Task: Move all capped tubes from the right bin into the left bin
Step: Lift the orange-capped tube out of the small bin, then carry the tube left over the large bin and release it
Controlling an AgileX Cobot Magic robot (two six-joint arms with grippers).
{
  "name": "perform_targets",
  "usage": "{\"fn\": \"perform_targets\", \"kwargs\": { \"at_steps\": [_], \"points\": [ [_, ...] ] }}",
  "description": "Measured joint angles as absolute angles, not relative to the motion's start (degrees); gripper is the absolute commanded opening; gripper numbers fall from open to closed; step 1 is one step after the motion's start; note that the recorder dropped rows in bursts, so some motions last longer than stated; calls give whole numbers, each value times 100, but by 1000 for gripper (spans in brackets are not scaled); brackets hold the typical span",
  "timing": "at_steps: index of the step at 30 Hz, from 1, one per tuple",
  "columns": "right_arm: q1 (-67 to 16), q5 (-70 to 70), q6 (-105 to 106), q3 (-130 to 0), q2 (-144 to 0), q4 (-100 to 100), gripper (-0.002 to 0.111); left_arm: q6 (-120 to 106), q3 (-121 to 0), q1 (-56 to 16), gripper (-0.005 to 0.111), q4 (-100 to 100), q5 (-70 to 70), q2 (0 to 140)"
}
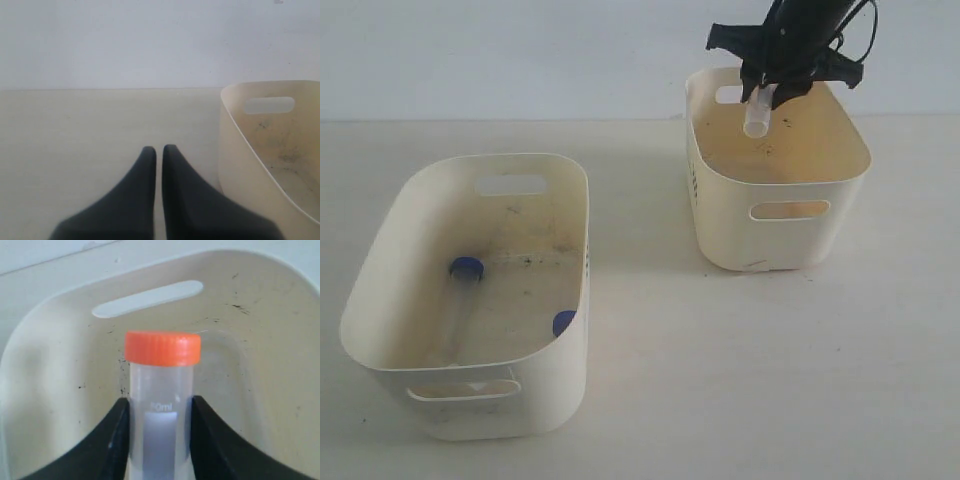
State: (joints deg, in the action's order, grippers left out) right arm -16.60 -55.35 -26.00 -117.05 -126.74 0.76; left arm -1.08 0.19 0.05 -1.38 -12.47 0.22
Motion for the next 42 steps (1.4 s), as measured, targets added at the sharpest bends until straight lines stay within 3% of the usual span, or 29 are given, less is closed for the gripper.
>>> {"fn": "perform_targets", "kwargs": {
  "at_steps": [16,24,31,37,40,42],
  "points": [
    [-1892,-6395,-2093,-11361,-11359,-37,0,-108,19,5,4,-138,-1247,22],
    [-3203,-5838,-1956,-10533,-10535,0,0,-108,19,5,4,-138,-1247,22],
    [-4368,-4611,-2019,-10049,-10569,411,0,-108,19,5,4,-138,-1247,22],
    [-4891,-4295,-2044,-9884,-10959,578,0,-108,19,5,4,-138,-1247,22],
    [-4968,-4289,-2044,-9873,-11202,718,11,-108,19,5,4,-138,-1247,22],
    [-4971,-4289,-1971,-9873,-11316,920,31,-108,19,5,4,-138,-1247,22]
  ]
}}
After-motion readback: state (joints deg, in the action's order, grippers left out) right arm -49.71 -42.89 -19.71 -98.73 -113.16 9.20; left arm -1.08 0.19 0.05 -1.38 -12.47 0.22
